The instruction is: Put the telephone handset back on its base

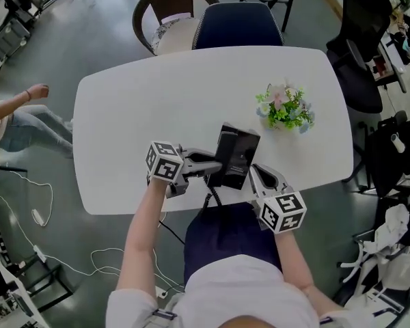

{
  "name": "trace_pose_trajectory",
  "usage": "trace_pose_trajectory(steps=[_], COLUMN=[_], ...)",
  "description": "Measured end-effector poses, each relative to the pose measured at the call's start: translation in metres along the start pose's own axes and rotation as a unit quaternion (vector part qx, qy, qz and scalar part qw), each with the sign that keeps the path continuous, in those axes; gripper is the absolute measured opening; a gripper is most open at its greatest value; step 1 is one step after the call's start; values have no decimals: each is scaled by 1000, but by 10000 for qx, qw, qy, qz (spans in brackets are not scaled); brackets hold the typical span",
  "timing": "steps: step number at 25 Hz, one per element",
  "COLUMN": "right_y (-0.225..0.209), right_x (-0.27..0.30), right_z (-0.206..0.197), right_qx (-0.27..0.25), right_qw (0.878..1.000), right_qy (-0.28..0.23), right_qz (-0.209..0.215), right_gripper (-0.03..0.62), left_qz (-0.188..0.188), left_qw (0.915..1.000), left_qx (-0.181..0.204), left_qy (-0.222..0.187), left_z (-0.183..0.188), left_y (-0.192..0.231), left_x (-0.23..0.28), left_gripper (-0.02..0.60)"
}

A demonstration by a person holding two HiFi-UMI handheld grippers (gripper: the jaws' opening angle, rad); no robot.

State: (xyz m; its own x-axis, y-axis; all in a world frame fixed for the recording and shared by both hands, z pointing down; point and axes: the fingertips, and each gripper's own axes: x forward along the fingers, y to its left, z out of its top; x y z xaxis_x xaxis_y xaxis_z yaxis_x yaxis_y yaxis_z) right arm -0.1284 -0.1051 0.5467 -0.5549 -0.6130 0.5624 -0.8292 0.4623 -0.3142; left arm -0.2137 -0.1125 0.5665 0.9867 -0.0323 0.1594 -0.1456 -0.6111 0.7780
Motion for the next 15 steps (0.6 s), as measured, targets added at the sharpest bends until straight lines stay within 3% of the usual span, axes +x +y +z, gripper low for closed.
trace_pose_trajectory(steps=[15], right_y=[-10], right_x=[3], right_z=[-7], right_qx=[221], right_qw=[9993], right_qy=[163], right_qz=[-263], right_gripper=[41], left_qz=[-734], left_qw=[9953], left_qx=[-631], left_qy=[33], left_z=[-2], left_y=[19], left_x=[5], left_gripper=[87])
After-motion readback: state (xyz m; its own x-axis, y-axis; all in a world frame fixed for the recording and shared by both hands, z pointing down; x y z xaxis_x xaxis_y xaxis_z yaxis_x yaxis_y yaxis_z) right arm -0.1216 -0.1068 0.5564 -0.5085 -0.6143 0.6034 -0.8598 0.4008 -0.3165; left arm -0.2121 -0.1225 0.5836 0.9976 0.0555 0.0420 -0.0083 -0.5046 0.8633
